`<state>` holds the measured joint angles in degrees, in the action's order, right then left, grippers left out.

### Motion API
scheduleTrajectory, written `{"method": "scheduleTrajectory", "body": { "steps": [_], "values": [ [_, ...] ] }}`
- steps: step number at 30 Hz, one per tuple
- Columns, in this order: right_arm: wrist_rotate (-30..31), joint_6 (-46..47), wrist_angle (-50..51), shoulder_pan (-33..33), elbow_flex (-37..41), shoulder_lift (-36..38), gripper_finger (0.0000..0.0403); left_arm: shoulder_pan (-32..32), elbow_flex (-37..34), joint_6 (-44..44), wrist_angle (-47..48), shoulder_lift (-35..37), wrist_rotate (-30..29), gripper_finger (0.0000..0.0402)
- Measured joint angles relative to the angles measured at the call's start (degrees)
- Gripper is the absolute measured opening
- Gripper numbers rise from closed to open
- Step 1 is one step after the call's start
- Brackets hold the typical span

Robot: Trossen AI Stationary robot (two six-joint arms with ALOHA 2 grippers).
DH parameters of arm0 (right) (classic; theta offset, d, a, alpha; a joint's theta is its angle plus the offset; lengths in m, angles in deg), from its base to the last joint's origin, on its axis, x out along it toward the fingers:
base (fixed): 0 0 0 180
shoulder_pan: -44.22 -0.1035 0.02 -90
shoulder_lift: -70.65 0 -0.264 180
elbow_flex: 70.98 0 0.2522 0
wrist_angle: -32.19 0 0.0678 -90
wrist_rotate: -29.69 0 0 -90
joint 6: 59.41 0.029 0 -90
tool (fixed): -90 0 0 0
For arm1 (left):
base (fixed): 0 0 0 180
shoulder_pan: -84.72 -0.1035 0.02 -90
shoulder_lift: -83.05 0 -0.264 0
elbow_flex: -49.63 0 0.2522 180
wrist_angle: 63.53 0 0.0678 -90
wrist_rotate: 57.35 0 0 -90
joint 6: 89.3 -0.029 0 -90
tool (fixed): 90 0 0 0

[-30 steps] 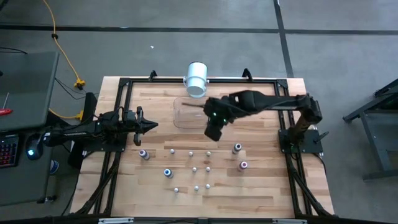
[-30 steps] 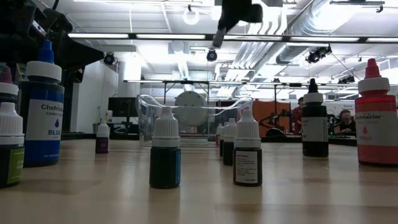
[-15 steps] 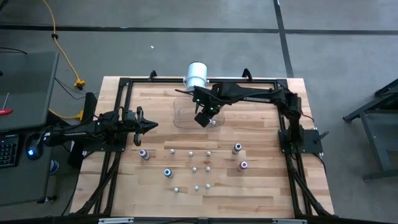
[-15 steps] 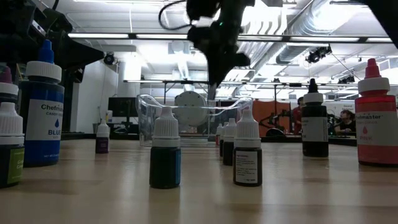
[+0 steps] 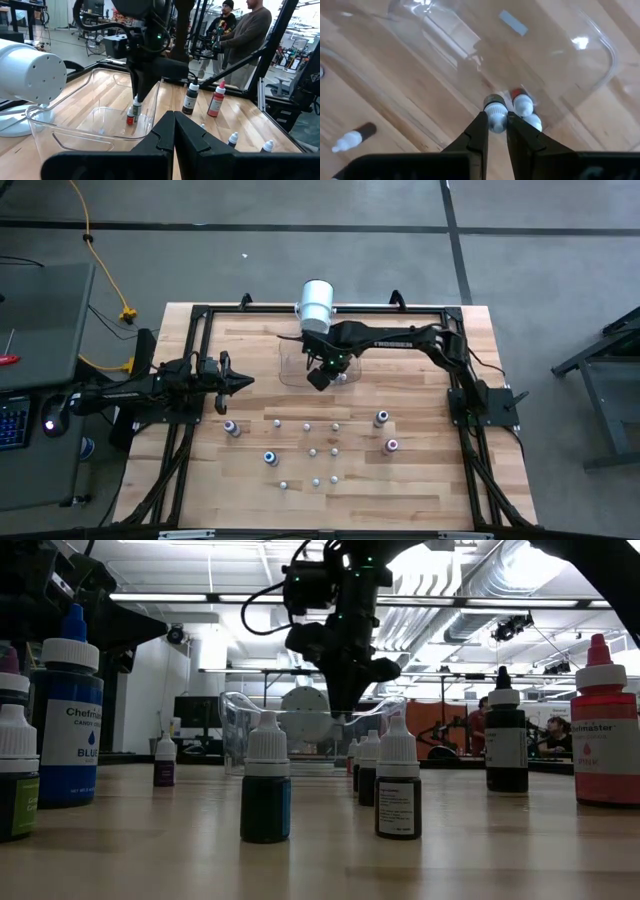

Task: Pick & Place food coloring
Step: Put the top small green food coloring bottle into the transparent bin

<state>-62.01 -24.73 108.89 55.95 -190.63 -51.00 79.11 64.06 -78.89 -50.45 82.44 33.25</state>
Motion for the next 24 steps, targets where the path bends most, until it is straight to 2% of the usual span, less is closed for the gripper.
{"method": "scheduleTrajectory", "body": {
  "steps": [15,24],
  "values": [
    [2.21,10.2,3.44,-0.58,-0.01,-0.02,0.0048,-0.01,0.0,0.0,0.0,0.0,-0.01,0.0001],
    [2.17,11.59,3.03,-2.03,-0.02,-1.33,0.0048,-0.02,0.0,-0.02,0.0,0.0,-0.02,0.0001]
  ]
}}
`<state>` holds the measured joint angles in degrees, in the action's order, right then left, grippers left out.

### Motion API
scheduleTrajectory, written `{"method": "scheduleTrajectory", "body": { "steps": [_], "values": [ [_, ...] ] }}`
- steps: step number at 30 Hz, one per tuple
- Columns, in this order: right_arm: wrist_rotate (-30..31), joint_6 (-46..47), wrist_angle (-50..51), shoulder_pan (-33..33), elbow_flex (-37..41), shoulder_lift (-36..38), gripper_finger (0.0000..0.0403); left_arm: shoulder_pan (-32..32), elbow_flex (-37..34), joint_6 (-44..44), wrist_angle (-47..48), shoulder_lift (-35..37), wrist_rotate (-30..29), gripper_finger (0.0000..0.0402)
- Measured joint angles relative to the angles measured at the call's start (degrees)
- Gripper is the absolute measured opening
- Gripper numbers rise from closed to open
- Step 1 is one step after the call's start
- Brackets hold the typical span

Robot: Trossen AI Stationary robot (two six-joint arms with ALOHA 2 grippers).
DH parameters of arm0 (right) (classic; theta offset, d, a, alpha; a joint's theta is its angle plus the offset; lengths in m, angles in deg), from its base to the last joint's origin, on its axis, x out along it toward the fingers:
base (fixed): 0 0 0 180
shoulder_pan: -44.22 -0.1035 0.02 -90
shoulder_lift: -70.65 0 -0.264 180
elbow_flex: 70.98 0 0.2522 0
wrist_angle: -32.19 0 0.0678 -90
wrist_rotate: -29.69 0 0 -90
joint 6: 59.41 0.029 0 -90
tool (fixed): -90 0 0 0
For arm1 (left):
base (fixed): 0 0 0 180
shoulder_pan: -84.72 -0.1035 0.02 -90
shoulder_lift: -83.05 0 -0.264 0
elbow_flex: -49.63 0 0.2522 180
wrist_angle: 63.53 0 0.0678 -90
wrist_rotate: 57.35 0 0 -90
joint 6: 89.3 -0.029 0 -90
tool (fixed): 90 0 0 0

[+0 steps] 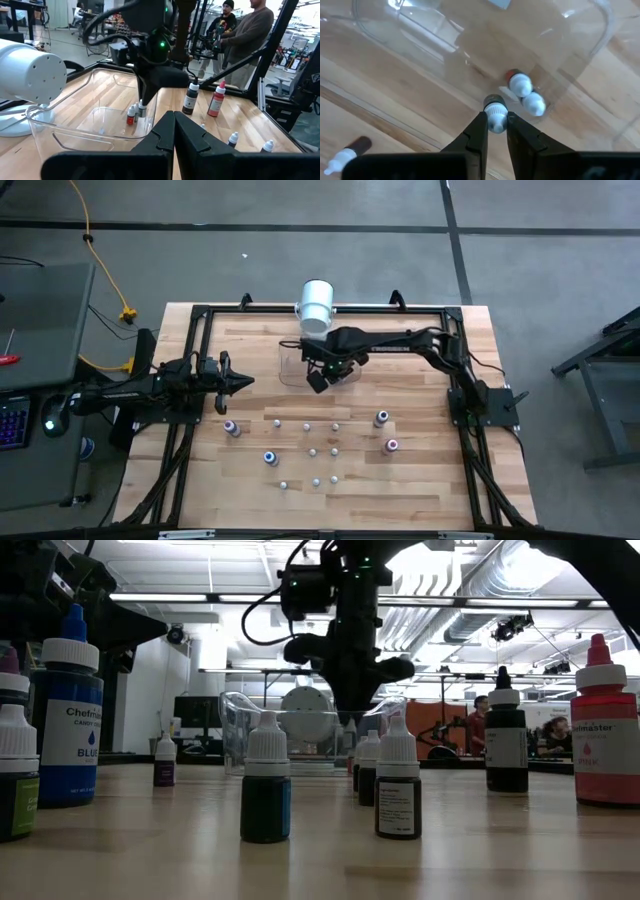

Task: Pick & Place food coloring
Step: Put the top small green food coloring bottle into the transparent bin

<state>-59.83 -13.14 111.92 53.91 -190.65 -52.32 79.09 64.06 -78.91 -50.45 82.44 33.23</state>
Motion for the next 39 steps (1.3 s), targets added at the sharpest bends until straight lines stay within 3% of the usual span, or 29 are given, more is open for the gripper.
{"method": "scheduleTrajectory", "body": {
  "steps": [31,39],
  "values": [
    [0.05,-1.27,-0.89,0.66,0.0,-2.06,0.0057,0.0,0.0,0.01,0.01,0.0,-0.09,0.0001],
    [0.0,-1.72,-0.93,0.7,0.0,-2.06,0.0077,0.0,0.0,0.02,0.02,0.0,-0.11,0.0001]
  ]
}}
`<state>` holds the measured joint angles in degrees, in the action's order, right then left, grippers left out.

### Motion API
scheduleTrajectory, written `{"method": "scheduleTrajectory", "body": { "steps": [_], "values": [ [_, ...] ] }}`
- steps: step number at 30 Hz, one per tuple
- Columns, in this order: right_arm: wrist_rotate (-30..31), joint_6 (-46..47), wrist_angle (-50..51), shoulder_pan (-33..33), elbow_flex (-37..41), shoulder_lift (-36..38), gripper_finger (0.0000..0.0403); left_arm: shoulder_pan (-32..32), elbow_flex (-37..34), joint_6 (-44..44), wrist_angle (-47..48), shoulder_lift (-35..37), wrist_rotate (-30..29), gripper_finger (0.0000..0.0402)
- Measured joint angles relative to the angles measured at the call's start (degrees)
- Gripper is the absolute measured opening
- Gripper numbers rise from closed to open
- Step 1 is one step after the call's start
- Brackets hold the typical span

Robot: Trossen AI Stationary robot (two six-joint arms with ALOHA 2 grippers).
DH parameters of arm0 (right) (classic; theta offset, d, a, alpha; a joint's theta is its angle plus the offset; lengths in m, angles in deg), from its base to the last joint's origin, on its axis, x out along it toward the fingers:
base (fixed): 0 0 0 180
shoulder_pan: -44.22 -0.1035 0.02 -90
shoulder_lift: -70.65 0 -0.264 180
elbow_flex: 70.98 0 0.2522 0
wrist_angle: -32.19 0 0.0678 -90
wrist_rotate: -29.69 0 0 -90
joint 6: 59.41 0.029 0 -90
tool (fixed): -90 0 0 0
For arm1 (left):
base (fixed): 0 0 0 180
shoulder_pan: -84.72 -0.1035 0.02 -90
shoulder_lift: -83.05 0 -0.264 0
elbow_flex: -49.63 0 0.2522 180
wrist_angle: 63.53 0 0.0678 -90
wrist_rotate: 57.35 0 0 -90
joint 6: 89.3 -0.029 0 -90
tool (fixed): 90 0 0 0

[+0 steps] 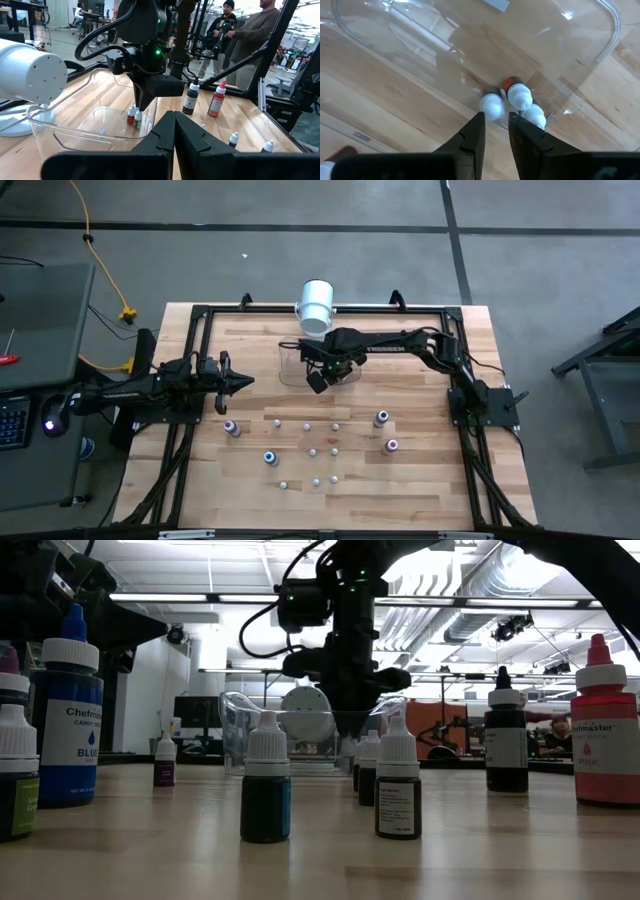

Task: Pick & Place food coloring
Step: Put the top small green food coloring bottle into the transparent bin, then put the small brown food coloring bottle into the transparent bin

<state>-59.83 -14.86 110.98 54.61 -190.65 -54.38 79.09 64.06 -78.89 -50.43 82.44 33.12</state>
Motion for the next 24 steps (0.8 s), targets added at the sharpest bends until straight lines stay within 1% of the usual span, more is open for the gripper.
{"method": "scheduleTrajectory", "body": {
  "steps": [16,24],
  "values": [
    [-0.01,-1.35,0.06,0.13,-0.1,0.0,0.0099,0.02,0.0,-0.01,-0.01,0.0,0.0,0.0001],
    [1.06,-3.57,1.55,0.3,-4.52,0.0,0.0108,0.0,0.0,-0.01,-0.01,0.0,0.0,0.0001]
  ]
}}
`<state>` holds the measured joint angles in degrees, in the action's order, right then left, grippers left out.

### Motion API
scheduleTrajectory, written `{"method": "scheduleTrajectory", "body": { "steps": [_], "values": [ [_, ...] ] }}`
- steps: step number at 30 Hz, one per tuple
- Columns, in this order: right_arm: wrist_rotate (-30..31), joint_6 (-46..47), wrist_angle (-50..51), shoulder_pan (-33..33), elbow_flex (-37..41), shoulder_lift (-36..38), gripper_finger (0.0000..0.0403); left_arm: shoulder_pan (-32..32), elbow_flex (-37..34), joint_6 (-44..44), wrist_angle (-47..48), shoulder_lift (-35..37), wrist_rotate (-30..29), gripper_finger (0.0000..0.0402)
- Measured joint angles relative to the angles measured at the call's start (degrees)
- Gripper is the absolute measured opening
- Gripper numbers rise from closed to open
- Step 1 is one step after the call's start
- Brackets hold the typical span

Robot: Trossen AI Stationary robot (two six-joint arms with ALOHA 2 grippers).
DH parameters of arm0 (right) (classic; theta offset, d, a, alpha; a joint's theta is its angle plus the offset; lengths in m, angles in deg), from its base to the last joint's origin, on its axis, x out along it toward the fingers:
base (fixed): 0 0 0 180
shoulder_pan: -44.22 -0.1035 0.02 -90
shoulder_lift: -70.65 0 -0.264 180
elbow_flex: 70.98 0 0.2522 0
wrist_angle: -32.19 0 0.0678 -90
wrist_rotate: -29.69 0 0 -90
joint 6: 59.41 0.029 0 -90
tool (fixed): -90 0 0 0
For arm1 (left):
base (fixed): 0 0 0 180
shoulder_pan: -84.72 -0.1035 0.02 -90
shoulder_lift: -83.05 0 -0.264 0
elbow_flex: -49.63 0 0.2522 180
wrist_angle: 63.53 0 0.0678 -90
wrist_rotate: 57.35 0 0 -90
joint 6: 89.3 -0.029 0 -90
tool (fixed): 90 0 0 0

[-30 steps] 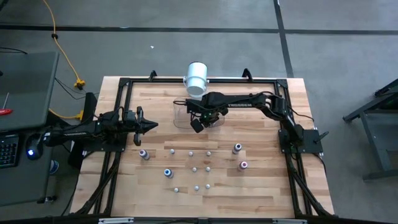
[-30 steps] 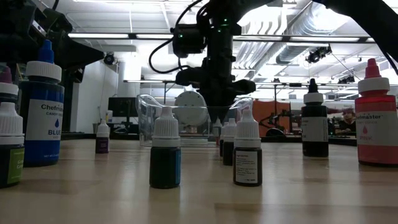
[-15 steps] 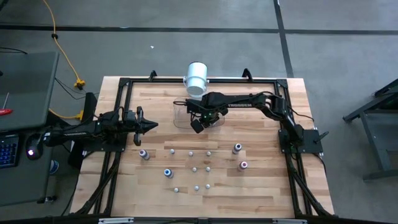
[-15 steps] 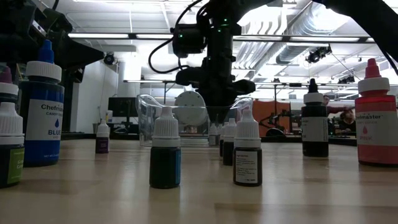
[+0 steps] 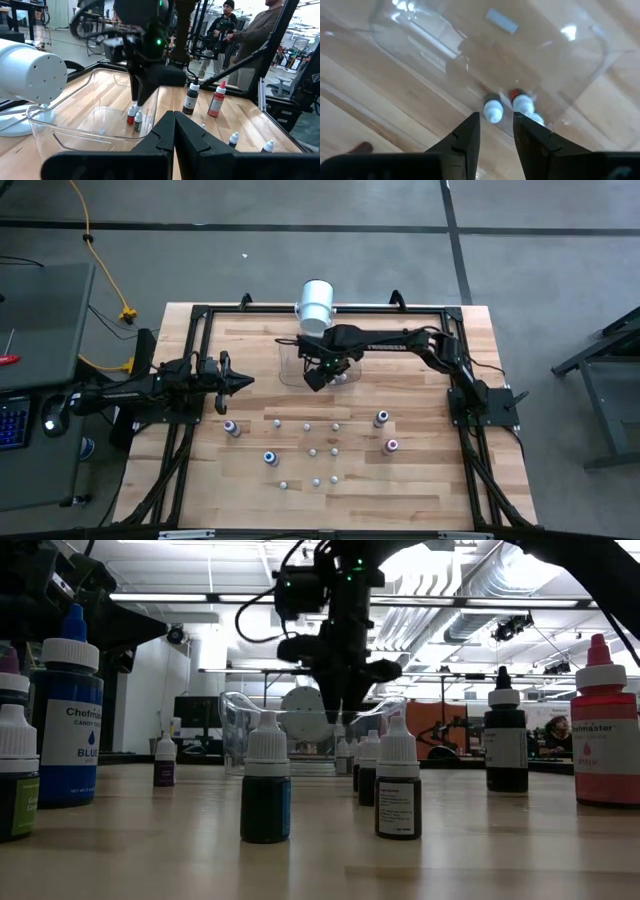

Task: Pick & Place food coloring
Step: Put the small brown food coloring bottle into the transparent bin

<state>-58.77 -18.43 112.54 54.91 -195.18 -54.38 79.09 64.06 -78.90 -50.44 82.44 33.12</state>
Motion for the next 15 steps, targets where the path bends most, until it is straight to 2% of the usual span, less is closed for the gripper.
{"method": "scheduleTrajectory", "body": {
  "steps": [8,12,15],
  "values": [
    [4.75,-5.01,8.13,-1.08,-10.34,0.0,0.0108,0.0,0.0,0.01,0.0,0.0,0.0,0.0001],
    [8.57,-10.63,14.4,-4.22,-15.38,0.11,0.0108,0.0,0.0,0.01,-0.01,0.0,0.0,0.0001],
    [8.87,-14.55,18.7,-6.85,-17.2,0.11,0.0108,0.01,0.0,0.01,0.01,-0.01,0.0,0.0001]
  ]
}}
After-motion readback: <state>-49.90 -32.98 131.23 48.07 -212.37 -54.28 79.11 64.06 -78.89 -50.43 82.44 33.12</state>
